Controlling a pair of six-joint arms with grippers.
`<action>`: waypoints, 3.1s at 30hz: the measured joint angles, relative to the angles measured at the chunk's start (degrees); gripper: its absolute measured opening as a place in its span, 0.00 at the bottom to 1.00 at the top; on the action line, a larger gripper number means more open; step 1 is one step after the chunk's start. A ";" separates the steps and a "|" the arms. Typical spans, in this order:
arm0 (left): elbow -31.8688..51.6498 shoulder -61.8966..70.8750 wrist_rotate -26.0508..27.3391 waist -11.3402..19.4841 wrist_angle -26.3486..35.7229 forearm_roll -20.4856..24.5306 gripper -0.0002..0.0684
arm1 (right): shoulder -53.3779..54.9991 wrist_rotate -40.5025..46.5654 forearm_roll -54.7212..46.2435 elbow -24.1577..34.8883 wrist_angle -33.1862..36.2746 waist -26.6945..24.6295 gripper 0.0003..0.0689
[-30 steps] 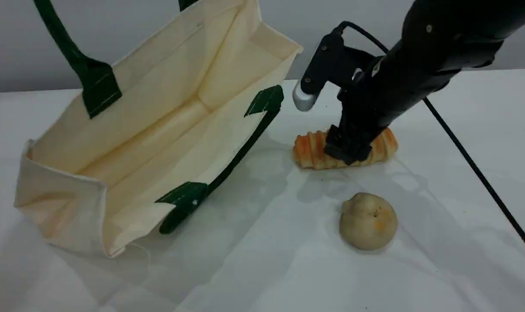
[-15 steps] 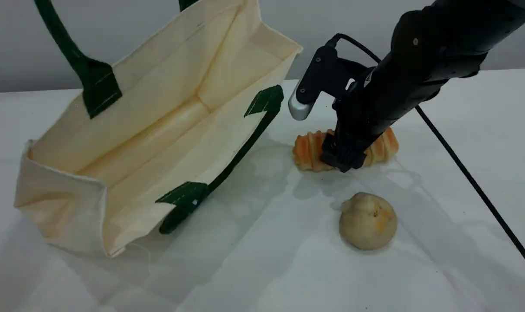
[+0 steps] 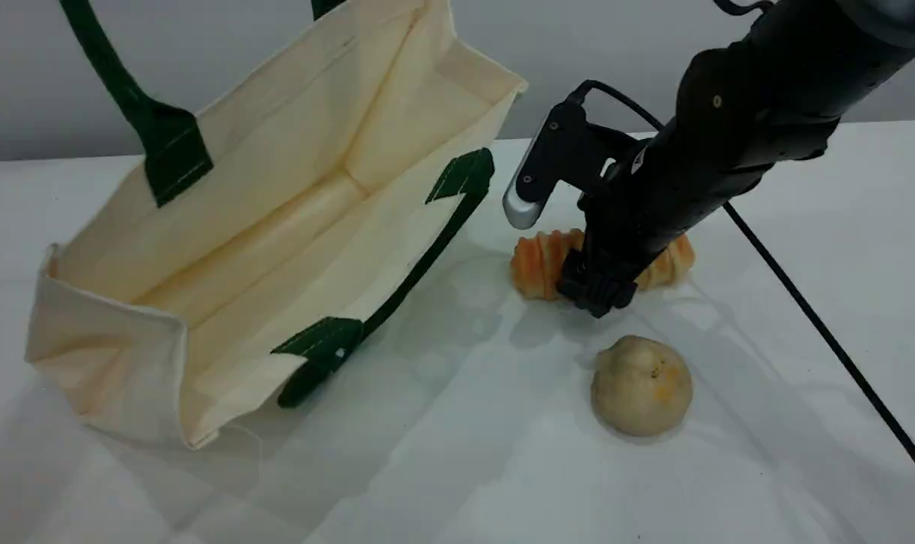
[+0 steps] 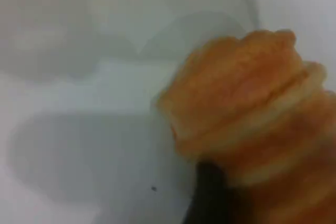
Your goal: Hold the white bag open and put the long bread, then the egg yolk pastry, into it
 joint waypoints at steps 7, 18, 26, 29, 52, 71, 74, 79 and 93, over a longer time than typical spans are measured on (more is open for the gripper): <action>0.00 0.00 0.00 0.00 0.00 0.00 0.11 | 0.05 0.05 0.00 0.05 1.99 0.00 0.34; 0.00 0.00 0.00 0.00 0.00 -0.05 0.11 | -3.50 6.93 0.62 0.30 8.35 -0.10 0.22; 0.00 0.00 0.00 0.00 0.00 -0.23 0.11 | -11.99 16.32 0.56 0.19 12.47 -0.13 0.19; 0.00 0.00 0.00 0.00 0.00 -0.23 0.11 | -15.57 20.20 -0.30 0.14 15.37 -0.25 0.18; 0.00 0.00 0.00 0.00 0.00 -1.74 0.11 | -42.48 47.48 13.35 0.14 45.74 -2.29 0.17; 0.00 0.00 0.69 0.00 0.00 -3.17 0.11 | -36.21 38.69 45.93 0.08 39.66 7.39 0.16; 0.00 0.00 0.69 0.00 0.00 -3.12 0.11 | -33.37 38.63 46.07 0.08 39.39 7.39 0.16; 0.00 0.00 0.84 0.00 0.00 -3.00 0.11 | -28.73 37.03 48.38 0.08 37.10 7.39 0.15; 0.00 0.00 0.89 0.00 0.00 -3.18 0.11 | -17.85 20.51 71.55 0.08 33.44 7.39 0.15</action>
